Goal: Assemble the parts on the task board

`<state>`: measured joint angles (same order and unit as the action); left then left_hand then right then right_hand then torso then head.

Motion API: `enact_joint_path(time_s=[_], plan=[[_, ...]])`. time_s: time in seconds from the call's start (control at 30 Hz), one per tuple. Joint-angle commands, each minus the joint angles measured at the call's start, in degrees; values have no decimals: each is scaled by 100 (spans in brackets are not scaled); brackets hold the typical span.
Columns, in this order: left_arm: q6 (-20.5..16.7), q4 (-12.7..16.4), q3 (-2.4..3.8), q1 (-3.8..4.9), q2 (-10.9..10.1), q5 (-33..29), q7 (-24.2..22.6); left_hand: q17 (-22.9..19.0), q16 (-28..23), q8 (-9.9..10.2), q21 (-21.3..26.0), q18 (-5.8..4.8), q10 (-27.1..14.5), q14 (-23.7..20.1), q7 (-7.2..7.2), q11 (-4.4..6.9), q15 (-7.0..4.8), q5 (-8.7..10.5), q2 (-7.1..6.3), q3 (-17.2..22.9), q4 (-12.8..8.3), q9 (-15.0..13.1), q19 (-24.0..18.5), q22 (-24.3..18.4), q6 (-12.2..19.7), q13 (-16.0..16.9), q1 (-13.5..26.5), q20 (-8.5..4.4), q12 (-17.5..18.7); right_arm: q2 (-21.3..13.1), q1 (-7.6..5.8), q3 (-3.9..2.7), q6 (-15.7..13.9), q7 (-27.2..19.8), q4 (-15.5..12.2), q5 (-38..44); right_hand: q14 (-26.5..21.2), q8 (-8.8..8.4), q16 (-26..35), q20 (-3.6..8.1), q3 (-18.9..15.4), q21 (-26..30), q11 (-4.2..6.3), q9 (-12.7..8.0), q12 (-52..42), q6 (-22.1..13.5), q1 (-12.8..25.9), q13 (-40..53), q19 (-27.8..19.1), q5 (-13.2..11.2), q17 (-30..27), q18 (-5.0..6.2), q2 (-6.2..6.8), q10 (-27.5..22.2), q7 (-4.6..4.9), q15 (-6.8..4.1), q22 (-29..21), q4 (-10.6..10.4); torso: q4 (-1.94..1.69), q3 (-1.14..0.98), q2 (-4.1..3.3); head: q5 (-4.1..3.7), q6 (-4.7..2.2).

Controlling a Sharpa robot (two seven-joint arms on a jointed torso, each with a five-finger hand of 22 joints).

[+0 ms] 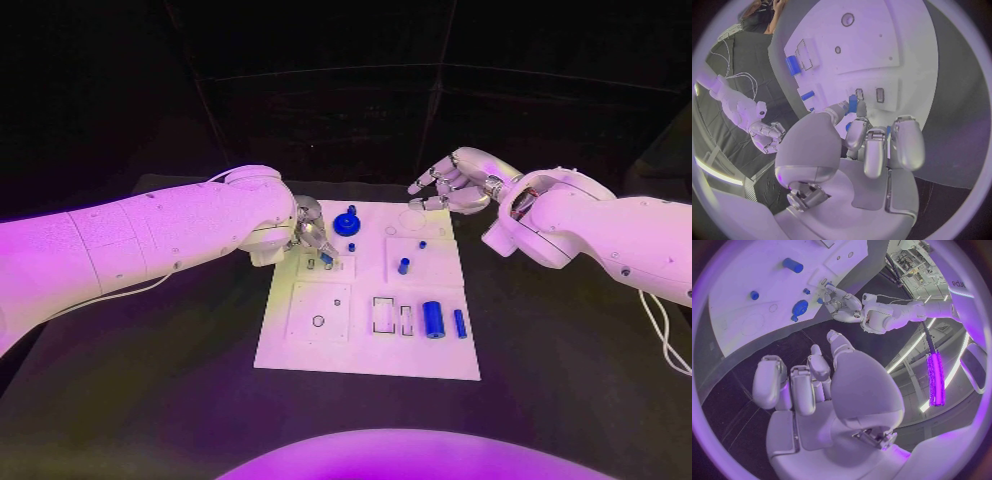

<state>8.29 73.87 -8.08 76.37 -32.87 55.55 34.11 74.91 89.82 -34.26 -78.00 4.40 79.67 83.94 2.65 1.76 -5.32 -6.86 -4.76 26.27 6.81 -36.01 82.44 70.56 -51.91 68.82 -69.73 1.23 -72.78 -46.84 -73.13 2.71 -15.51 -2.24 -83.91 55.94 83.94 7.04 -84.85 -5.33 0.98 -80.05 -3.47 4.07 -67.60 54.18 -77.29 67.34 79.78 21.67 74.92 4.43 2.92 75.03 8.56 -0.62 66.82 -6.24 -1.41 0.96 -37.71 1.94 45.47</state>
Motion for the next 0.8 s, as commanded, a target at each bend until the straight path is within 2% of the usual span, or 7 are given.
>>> enact_joint_path(time_s=[0.03, 0.17, 0.3, 0.47, 0.8], plan=[[-594, 89, -1, -27, -54, -13, -110, 1509, 18, -30, 21, -35, 33, 606, -21, 3, 24, 17, 4, 915, -864, -17, 2, 7, 8, -2, 62, 6, 12, -6, -12, -2, 38, -41, -3, 14, 397, 29, 21, 31, -14, 32, 16, -6, -21, 32, -51, -5, -3, 20, 587, 9, -7, -3, -13, -44, -1, 25, -4, 1, 2, 11, 8], [-732, 111, -2, -94, -90, -12, -108, 1509, 18, -34, 15, -37, 34, 606, -21, 4, 23, 17, -1, 934, -869, -24, 7, 18, 7, -4, 70, 5, 14, -11, -12, -2, 41, -42, 2, 14, 397, 29, 21, 31, -14, 32, 16, -6, -21, 32, -51, -5, -3, 20, 587, 9, -7, -3, -13, -44, -1, 25, -8, 1, 1, 21, 20], [-836, 89, -2, -183, -89, -9, -103, 1509, 18, -40, 17, -37, 33, 606, -22, 5, 22, 18, -6, 954, -871, -32, 7, 17, 5, -13, 83, 4, 20, -12, -11, -2, 44, -45, 8, 14, 397, 29, 21, 31, -14, 32, 16, -6, -21, 32, -51, -5, -3, 20, 587, 9, -7, -3, -13, -44, -1, 25, 11, 6, -4, 51, 28], [-845, 58, -3, -254, -65, 15, -92, 1509, 18, -45, 21, -35, 34, 606, -23, 5, 21, 19, -9, 973, -872, -40, 6, 11, 3, -19, 96, 4, 25, -12, -11, -2, 47, -46, 12, 14, 397, 29, 21, 31, -14, 32, 16, -6, -21, 32, -51, -5, -3, 20, 587, 9, -7, -3, -13, -44, -1, 25, 20, 4, -6, 57, 35], [-640, 70, -4, -304, -62, 28, -13, 1509, 18, -50, 19, -36, 24, 606, -24, 6, 21, 20, -14, 986, -873, -46, 8, 15, 2, -44, 108, 3, 46, -10, -11, -2, 61, -45, 19, 14, 397, 29, 21, 31, -14, 32, 16, -6, -21, 32, -51, -5, -3, 20, 587, 9, -7, -3, -13, -44, -1, 25, 12, 3, -5, 50, 57]])
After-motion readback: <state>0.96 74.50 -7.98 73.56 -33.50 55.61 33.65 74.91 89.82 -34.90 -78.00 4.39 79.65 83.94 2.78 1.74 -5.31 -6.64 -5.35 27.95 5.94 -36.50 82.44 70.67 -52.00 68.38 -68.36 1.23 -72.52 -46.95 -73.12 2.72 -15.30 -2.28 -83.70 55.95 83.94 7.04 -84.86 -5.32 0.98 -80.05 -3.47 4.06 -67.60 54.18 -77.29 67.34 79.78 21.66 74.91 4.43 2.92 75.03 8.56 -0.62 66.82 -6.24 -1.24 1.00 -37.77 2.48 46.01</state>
